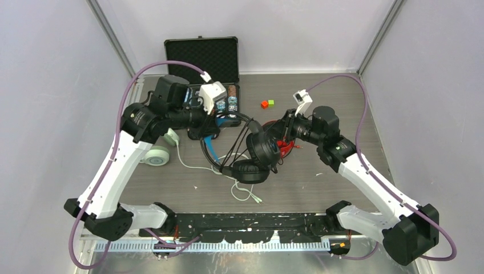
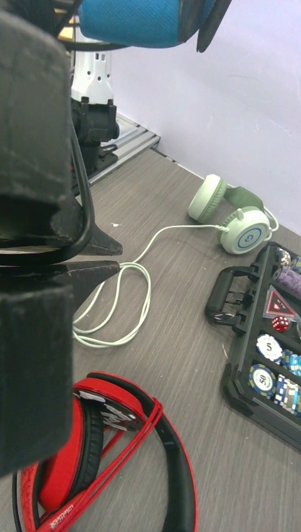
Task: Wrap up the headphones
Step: Wrap the headphones around the headphones.
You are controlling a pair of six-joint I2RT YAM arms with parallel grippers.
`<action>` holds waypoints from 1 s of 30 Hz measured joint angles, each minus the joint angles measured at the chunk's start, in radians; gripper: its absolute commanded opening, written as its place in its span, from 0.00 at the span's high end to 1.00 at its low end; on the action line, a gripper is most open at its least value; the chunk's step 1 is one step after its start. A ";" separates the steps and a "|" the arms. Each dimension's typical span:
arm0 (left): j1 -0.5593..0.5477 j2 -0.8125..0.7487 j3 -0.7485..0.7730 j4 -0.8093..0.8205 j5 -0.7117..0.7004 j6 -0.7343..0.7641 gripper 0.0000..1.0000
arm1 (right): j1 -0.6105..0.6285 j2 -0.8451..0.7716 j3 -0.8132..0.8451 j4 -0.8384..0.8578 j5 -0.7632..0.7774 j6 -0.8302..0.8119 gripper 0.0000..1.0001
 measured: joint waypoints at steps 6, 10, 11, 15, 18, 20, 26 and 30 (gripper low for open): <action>-0.075 -0.005 -0.001 -0.005 -0.139 0.091 1.00 | -0.017 0.009 0.058 -0.090 -0.060 0.001 0.96; -0.150 0.011 -0.001 -0.006 -0.262 0.156 1.00 | -0.019 0.024 0.153 -0.209 -0.109 -0.002 0.97; -0.159 0.014 -0.003 -0.003 -0.282 0.167 1.00 | -0.019 0.032 0.184 -0.248 -0.122 -0.006 0.97; -0.205 0.006 -0.056 0.043 -0.392 0.215 1.00 | -0.019 0.069 0.304 -0.393 -0.174 -0.023 0.98; -0.246 -0.002 -0.115 0.076 -0.479 0.241 1.00 | -0.019 0.097 0.362 -0.491 -0.229 -0.021 0.98; -0.267 -0.002 -0.135 0.086 -0.538 0.256 1.00 | -0.019 0.108 0.372 -0.527 -0.267 -0.011 0.98; -0.303 -0.003 -0.138 0.091 -0.666 0.298 1.00 | -0.025 0.122 0.379 -0.550 -0.365 0.069 0.97; -0.319 -0.003 -0.138 0.105 -0.720 0.322 1.00 | -0.026 0.122 0.379 -0.505 -0.412 0.143 0.97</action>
